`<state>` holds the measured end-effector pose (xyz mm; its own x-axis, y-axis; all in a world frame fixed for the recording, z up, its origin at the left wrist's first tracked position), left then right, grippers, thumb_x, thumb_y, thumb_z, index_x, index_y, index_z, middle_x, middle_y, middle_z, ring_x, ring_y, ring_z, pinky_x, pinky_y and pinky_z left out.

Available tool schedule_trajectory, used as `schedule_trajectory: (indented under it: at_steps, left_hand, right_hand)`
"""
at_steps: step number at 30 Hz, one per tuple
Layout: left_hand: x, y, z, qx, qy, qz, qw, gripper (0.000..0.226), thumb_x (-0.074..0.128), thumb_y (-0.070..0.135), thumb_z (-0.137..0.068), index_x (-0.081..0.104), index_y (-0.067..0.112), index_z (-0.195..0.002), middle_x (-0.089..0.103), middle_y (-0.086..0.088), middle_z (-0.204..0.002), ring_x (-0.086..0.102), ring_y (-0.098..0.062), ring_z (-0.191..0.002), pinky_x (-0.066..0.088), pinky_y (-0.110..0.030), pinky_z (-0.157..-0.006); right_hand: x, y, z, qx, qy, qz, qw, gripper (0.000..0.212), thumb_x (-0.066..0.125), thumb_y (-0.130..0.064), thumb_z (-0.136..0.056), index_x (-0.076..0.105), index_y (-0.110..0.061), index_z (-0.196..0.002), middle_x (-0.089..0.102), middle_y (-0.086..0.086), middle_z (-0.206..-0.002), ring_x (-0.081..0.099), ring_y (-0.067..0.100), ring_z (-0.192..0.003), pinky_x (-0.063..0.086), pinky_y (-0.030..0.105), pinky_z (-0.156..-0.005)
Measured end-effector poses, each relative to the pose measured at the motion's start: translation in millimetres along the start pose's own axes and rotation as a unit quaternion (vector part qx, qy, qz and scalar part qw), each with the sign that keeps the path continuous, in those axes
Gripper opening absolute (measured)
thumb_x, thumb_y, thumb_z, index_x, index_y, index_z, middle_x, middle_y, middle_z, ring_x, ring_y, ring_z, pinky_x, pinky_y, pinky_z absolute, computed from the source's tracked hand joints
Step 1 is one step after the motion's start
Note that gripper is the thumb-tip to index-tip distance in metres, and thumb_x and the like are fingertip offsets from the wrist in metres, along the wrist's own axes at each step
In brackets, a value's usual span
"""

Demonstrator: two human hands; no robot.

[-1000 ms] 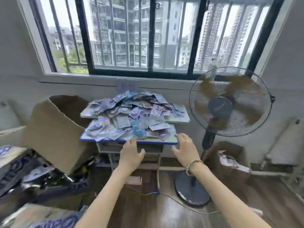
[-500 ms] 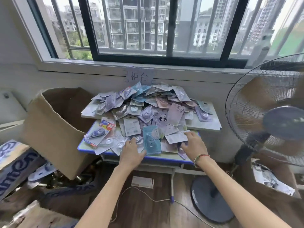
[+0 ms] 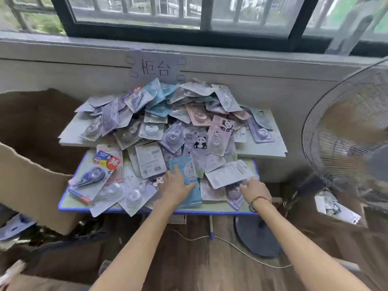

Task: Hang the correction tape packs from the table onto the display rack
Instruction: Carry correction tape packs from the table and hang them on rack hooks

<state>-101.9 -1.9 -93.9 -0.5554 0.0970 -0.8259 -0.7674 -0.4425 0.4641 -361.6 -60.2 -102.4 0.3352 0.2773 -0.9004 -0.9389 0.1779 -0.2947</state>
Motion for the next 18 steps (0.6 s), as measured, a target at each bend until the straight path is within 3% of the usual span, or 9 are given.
schedule_trajectory:
  at_steps: [4,8,11,13,18]
  left_hand:
    - [9.6,-0.8,-23.0,-0.019,-0.014,-0.045,0.999,0.092,0.053,0.055,-0.091,0.004,0.007,-0.152,0.024,-0.023,-0.151,0.030,-0.037,-0.137,0.035,-0.044,-0.104]
    - [15.4,1.8,-32.9,-0.036,-0.022,-0.066,0.997,0.096,0.054,0.060,-0.089,0.005,0.007,-0.152,0.027,-0.024,-0.149,0.030,-0.036,-0.137,0.035,-0.043,-0.105]
    - [16.9,1.1,-39.3,-0.046,-0.014,-0.072,0.996,0.098,0.056,0.062,-0.086,0.007,0.007,-0.151,0.026,-0.026,-0.148,0.029,-0.037,-0.137,0.032,-0.043,-0.107]
    - [18.7,0.5,-42.2,-0.049,-0.013,-0.076,0.996,0.101,0.056,0.063,-0.085,0.005,0.007,-0.152,0.025,-0.027,-0.148,0.028,-0.038,-0.137,0.031,-0.043,-0.108]
    - [20.5,0.2,-43.6,-0.047,-0.007,-0.085,0.995,0.103,0.058,0.058,-0.087,-0.002,0.007,-0.152,0.023,-0.027,-0.147,0.030,-0.038,-0.135,0.031,-0.043,-0.108]
  right_hand:
    - [18.7,-0.4,-23.3,0.063,-0.020,-0.072,0.995,0.046,0.041,-0.034,-0.099,0.060,0.003,-0.118,0.057,0.022,-0.126,0.054,0.032,-0.114,0.041,0.030,-0.083]
    - [27.1,0.3,-32.2,0.113,-0.004,-0.160,0.981,0.039,0.048,-0.032,-0.094,0.064,0.004,-0.102,0.064,0.021,-0.102,0.060,0.034,-0.100,0.039,0.029,-0.071]
    - [46.6,19.5,-53.1,0.147,0.008,-0.262,0.954,0.034,0.059,-0.030,-0.076,0.066,0.003,-0.083,0.070,0.020,-0.087,0.067,0.038,-0.087,0.055,0.045,-0.076]
    - [47.0,25.8,-62.3,0.148,0.031,-0.297,0.943,0.028,0.062,-0.027,-0.073,0.067,0.001,-0.071,0.070,0.022,-0.077,0.067,0.040,-0.082,0.055,0.049,-0.077]
    - [-25.2,-15.6,-30.7,0.081,0.119,-0.258,0.955,0.029,0.057,-0.018,-0.082,0.063,0.004,-0.065,0.067,0.021,-0.071,0.061,0.035,-0.074,0.041,0.033,-0.058]
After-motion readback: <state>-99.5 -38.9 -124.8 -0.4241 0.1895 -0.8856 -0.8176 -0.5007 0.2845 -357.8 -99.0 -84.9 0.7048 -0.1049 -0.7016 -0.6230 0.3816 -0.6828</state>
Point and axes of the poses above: each hand's wrist, its own z-axis away from the middle knuckle, its own x-axis out of the palm, y = z × x, the point moved 10 cm from there along -z, towards the middle knuckle
